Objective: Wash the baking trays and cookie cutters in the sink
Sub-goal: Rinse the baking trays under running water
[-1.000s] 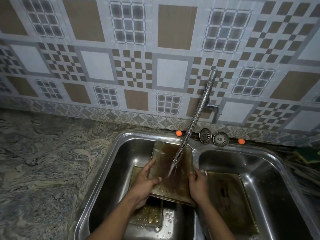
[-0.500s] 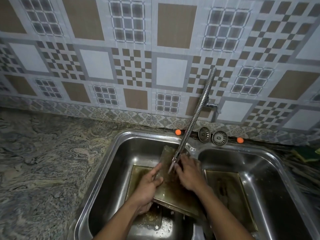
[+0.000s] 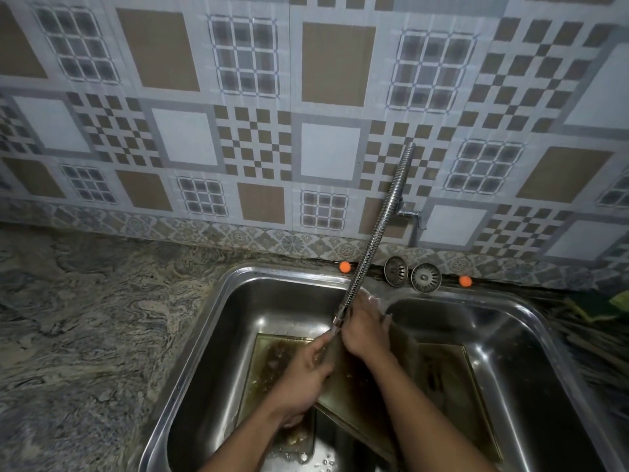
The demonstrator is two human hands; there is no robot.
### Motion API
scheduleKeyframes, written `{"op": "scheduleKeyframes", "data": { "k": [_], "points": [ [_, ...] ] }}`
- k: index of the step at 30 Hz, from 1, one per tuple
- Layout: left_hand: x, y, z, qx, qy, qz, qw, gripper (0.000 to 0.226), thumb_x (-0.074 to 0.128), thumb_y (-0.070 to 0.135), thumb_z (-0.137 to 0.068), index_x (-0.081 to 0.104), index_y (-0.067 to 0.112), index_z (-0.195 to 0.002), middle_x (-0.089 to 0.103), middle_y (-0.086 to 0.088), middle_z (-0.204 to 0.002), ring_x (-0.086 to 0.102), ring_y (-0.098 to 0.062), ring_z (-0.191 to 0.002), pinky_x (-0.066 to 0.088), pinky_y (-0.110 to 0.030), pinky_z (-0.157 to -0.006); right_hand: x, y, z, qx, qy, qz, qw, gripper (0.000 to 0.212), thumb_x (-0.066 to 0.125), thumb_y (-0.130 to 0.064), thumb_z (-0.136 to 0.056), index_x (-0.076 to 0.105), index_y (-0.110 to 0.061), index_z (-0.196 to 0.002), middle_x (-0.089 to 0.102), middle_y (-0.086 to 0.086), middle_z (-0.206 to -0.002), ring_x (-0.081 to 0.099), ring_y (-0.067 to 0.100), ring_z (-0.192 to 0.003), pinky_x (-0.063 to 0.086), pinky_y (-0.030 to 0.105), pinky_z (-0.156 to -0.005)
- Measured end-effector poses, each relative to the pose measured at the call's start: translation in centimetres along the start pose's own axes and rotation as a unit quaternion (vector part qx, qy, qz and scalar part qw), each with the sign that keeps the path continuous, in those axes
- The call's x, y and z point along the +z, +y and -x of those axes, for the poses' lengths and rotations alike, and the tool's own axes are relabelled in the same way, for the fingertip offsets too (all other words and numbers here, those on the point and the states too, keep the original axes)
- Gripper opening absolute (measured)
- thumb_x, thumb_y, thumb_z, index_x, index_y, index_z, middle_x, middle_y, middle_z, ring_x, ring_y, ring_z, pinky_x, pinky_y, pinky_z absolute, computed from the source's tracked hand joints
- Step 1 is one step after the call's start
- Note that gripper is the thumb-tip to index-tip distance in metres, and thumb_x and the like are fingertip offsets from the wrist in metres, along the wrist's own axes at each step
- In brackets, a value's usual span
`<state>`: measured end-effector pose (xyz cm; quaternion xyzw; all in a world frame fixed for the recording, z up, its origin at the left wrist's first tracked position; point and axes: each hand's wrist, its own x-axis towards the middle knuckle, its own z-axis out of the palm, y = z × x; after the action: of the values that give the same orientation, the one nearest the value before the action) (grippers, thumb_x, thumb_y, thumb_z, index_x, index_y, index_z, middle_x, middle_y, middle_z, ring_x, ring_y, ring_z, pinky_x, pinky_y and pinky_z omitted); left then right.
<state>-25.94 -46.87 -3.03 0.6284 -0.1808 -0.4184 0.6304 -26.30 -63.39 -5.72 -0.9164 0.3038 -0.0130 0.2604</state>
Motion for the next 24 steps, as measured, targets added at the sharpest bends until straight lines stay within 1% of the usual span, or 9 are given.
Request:
{"op": "scheduleKeyframes", "data": {
  "k": [2, 5, 7, 10, 11, 13, 17, 20, 24],
  "points": [
    [-0.4, 0.0, -0.3, 0.014, 0.065, 0.018, 0.998, 0.044, 0.037, -0.003, -0.101, 0.054, 0.030, -0.125, 0.069, 0.013, -0.117, 0.063, 0.006, -0.106, 0.049, -0.011, -0.085, 0.4, -1.0, 2.0, -0.134, -0.041, -0.014, 0.990, 0.054, 0.024, -0.040, -0.102, 0.020, -0.025, -0.154, 0.005, -0.011, -0.161, -0.005, 0.011, -0.149, -0.001, 0.053, -0.120],
    [-1.4, -0.5, -0.7, 0.033, 0.107, 0.005, 0.994, 0.041, 0.036, 0.006, -0.104, 0.049, 0.026, -0.137, 0.057, 0.006, -0.137, 0.054, 0.001, -0.122, 0.043, -0.017, -0.104, 0.9, -0.9, 4.8, -0.222, -0.049, -0.078, 0.971, 0.051, 0.021, -0.039, -0.105, 0.013, -0.027, -0.155, 0.003, -0.013, -0.161, -0.006, -0.002, -0.146, -0.002, 0.043, -0.122],
    [-1.6, -1.2, -0.8, 0.034, 0.115, -0.001, 0.993, 0.042, 0.038, 0.008, -0.105, 0.046, 0.027, -0.142, 0.054, 0.005, -0.141, 0.050, -0.002, -0.128, 0.039, -0.023, -0.110, 1.1, 0.0, 4.6, -0.155, -0.018, -0.066, 0.985, 0.056, 0.026, -0.048, -0.103, 0.015, -0.028, -0.155, 0.006, -0.010, -0.162, -0.003, 0.006, -0.149, 0.001, 0.045, -0.122],
    [-0.6, -1.3, -1.0, 0.044, 0.134, -0.003, 0.990, 0.044, 0.037, 0.008, -0.105, 0.047, 0.028, -0.142, 0.050, 0.005, -0.145, 0.048, 0.001, -0.129, 0.038, -0.021, -0.110, 0.2, -0.2, 3.8, 0.043, -0.016, -0.006, 0.999, 0.066, 0.027, -0.048, -0.101, 0.008, -0.017, -0.156, -0.003, -0.001, -0.163, -0.008, 0.018, -0.150, -0.001, 0.049, -0.120],
    [-0.1, -1.0, -1.2, 0.052, 0.143, 0.004, 0.988, 0.043, 0.036, 0.007, -0.105, 0.047, 0.025, -0.142, 0.051, 0.005, -0.143, 0.051, 0.005, -0.123, 0.041, -0.014, -0.103, 0.1, -0.9, 4.0, 0.037, -0.016, -0.011, 0.999, 0.063, 0.026, -0.044, -0.102, 0.008, -0.015, -0.155, -0.003, 0.001, -0.163, -0.009, 0.019, -0.150, -0.002, 0.050, -0.120],
    [0.5, -0.2, -2.1, 0.061, 0.159, 0.042, 0.984, 0.040, 0.034, 0.011, -0.106, 0.045, 0.019, -0.143, 0.054, 0.002, -0.139, 0.055, 0.010, -0.109, 0.045, -0.004, -0.084, 0.2, -2.6, 5.5, -0.067, -0.029, -0.025, 0.997, 0.056, 0.018, -0.041, -0.104, 0.008, -0.021, -0.155, -0.001, -0.002, -0.163, -0.008, 0.015, -0.149, -0.005, 0.047, -0.120],
    [0.0, 0.3, -3.1, 0.038, 0.198, 0.126, 0.971, 0.035, 0.035, 0.022, -0.106, 0.045, 0.032, -0.139, 0.061, 0.002, -0.124, 0.066, 0.001, -0.098, 0.053, -0.012, -0.070, 0.0, -2.9, 9.4, -0.201, -0.036, 0.005, 0.979, 0.059, -0.002, -0.053, -0.095, -0.003, -0.039, -0.153, -0.008, -0.021, -0.158, -0.005, 0.000, -0.145, -0.009, 0.032, -0.120],
    [0.1, -0.3, -3.1, 0.035, 0.217, 0.098, 0.971, 0.046, 0.047, 0.009, -0.102, 0.045, 0.032, -0.141, 0.059, -0.001, -0.135, 0.062, -0.008, -0.115, 0.052, -0.024, -0.093, -0.3, 0.1, 10.2, -0.195, -0.021, 0.054, 0.979, 0.052, 0.006, -0.052, -0.101, 0.002, -0.043, -0.152, -0.006, -0.022, -0.157, -0.013, -0.001, -0.145, -0.006, 0.030, -0.121],
    [-0.1, -1.0, -3.4, 0.034, 0.249, 0.097, 0.963, 0.053, 0.048, 0.004, -0.100, 0.042, 0.035, -0.142, 0.053, -0.002, -0.143, 0.055, -0.012, -0.125, 0.040, -0.038, -0.112, -0.7, 4.4, 9.4, -0.114, 0.066, 0.065, 0.989, 0.072, -0.001, -0.065, -0.093, 0.022, -0.030, -0.152, 0.010, -0.015, -0.156, 0.000, 0.001, -0.145, 0.000, 0.026, -0.120]
  ]
}}
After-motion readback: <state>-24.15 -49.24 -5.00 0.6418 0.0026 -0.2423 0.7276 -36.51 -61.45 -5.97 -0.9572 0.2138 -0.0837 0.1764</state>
